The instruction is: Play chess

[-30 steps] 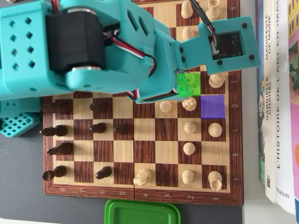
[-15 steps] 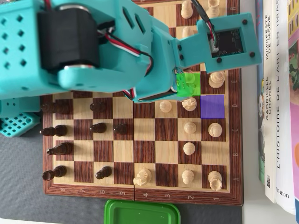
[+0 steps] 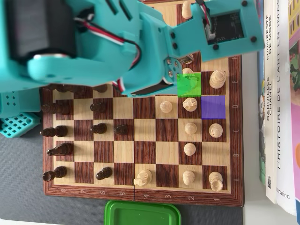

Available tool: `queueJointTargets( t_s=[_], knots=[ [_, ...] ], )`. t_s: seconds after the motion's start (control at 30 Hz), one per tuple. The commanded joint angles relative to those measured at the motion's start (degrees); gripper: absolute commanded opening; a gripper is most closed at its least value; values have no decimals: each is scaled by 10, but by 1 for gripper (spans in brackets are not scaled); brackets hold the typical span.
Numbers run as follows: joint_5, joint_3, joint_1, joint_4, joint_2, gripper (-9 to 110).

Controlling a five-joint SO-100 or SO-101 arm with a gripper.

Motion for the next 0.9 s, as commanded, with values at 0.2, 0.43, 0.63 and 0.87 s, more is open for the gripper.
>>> queueJointTargets(
  t_s=[0.2,0.43,0.63,0.87],
  knots=[
    [3,62,5,-5,143,14],
    [3,145,25,-5,251,14],
    [3,194,56,-7,334,14],
    [1,295,76,-119,427,14]
  ],
)
